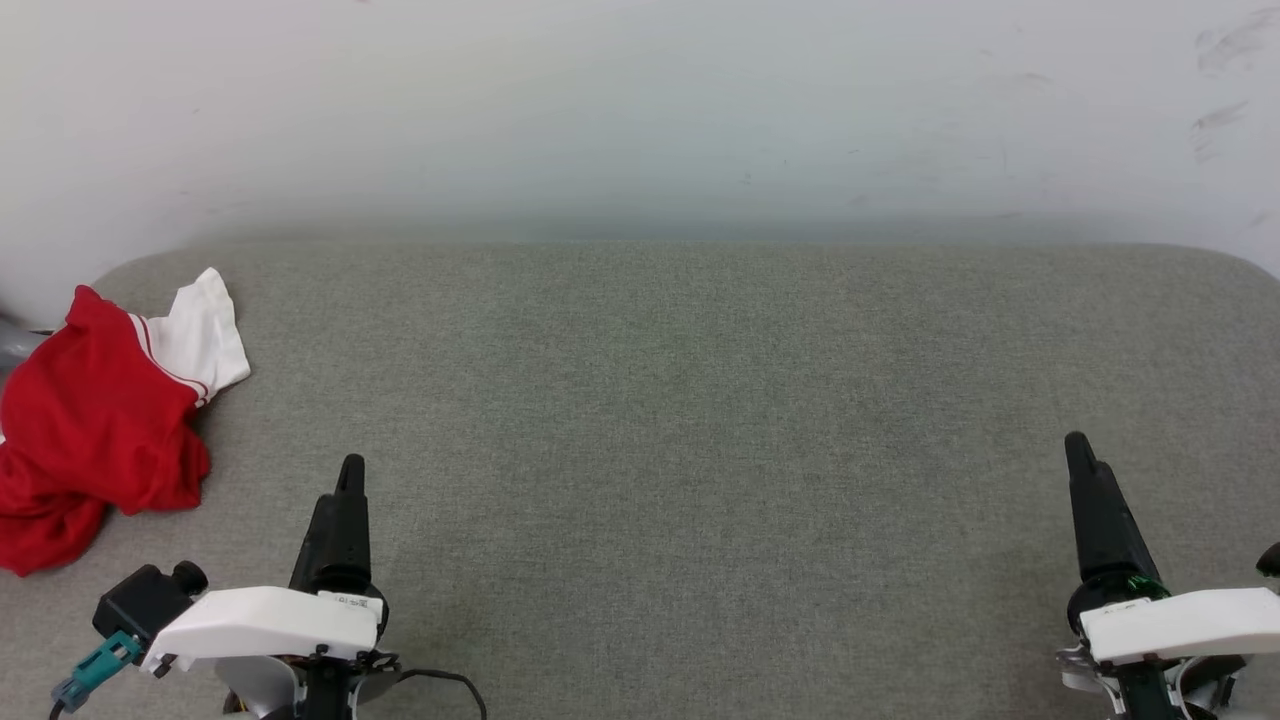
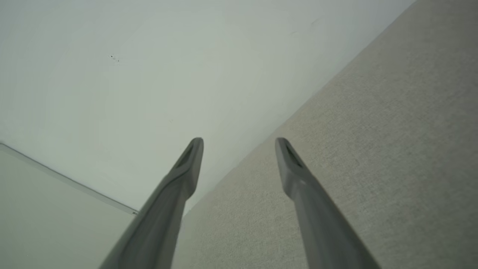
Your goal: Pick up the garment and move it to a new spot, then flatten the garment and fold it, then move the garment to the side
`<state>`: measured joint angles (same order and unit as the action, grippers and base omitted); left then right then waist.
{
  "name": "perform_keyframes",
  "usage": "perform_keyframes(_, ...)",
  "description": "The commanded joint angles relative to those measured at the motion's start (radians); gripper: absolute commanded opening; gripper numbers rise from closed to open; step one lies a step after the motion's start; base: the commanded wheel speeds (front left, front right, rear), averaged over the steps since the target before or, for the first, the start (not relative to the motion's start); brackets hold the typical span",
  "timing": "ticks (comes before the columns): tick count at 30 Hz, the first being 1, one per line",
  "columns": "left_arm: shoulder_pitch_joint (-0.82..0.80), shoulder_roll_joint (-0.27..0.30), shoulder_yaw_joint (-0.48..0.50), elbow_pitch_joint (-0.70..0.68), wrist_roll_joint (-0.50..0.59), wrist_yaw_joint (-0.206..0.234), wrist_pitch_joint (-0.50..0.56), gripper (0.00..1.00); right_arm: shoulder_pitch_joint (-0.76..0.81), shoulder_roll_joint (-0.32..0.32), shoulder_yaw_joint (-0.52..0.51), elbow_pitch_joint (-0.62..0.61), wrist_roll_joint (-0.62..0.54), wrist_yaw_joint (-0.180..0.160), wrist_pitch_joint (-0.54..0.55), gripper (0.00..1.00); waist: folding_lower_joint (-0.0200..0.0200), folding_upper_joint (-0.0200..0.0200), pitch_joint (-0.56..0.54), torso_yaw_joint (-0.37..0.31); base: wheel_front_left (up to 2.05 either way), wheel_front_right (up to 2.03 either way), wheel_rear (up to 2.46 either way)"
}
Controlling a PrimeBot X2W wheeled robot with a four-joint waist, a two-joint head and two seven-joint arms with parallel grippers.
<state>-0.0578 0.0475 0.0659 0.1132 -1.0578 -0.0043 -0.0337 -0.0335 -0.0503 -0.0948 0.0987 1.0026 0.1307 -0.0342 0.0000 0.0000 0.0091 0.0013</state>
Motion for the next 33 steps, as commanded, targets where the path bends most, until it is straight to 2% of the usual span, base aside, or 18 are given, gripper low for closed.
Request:
perform_keyframes(1,-0.002,0.002,-0.011,-0.025,0.058,0.010,-0.014,1.00,-0.001,-0.001,0.005,-0.027,-0.059,0.000,-0.013,1.00,0.0000,0.0000,0.000,0.000,0.00,0.00,0.00)
perform_keyframes(20,0.014,0.003,-0.069,-0.035,0.385,0.058,-0.077,1.00,0.023,-0.001,0.022,-0.051,-0.363,0.000,-0.076,1.00,0.0000,0.0000,-0.001,0.003,0.00,0.00,0.00)
perform_keyframes(33,0.021,0.008,-0.100,-0.043,0.556,0.086,-0.114,1.00,0.036,0.000,0.034,-0.068,-0.525,0.000,-0.112,1.00,0.0000,0.0000,-0.001,0.004,0.00,0.00,0.00)
